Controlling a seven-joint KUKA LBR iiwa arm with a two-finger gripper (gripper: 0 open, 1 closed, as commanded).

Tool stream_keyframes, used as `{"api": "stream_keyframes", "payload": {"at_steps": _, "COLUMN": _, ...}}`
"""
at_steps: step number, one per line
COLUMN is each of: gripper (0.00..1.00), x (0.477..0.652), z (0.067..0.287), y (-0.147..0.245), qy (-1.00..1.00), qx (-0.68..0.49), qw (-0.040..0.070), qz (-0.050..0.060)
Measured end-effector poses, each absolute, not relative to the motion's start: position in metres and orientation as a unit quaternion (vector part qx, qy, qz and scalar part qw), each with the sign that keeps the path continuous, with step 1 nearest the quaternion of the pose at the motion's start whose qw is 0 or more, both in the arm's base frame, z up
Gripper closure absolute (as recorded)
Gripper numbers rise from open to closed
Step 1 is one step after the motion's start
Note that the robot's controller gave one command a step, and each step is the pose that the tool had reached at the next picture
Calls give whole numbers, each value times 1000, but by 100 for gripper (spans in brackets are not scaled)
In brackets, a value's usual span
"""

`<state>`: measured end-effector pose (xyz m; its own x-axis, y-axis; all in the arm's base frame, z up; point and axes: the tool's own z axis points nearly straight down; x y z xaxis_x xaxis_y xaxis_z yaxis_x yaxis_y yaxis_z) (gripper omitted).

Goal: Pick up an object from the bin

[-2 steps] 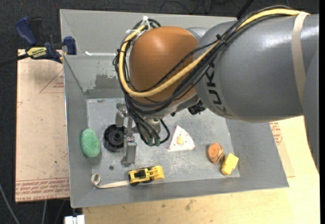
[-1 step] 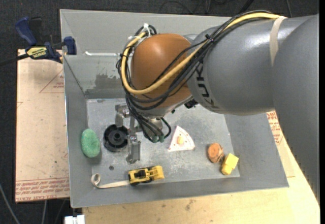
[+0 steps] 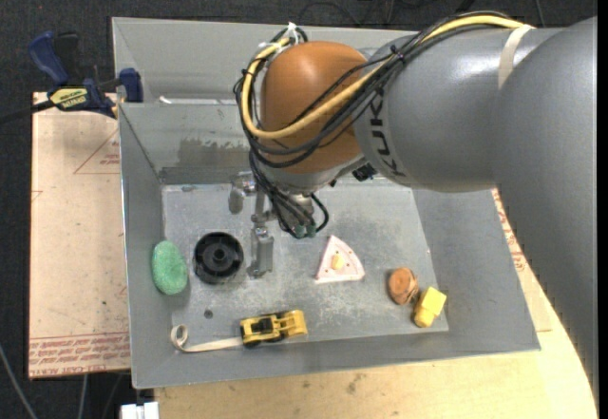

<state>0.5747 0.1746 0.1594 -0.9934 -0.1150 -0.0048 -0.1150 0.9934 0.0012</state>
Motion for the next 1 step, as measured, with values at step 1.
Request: {"api": "stream_keyframes", "payload": {"at_steps": 1, "gripper": 0, "x": 578, "z": 134, "y": 176, "qy": 999, "qx": -41, "qw": 0, "qz": 1}}
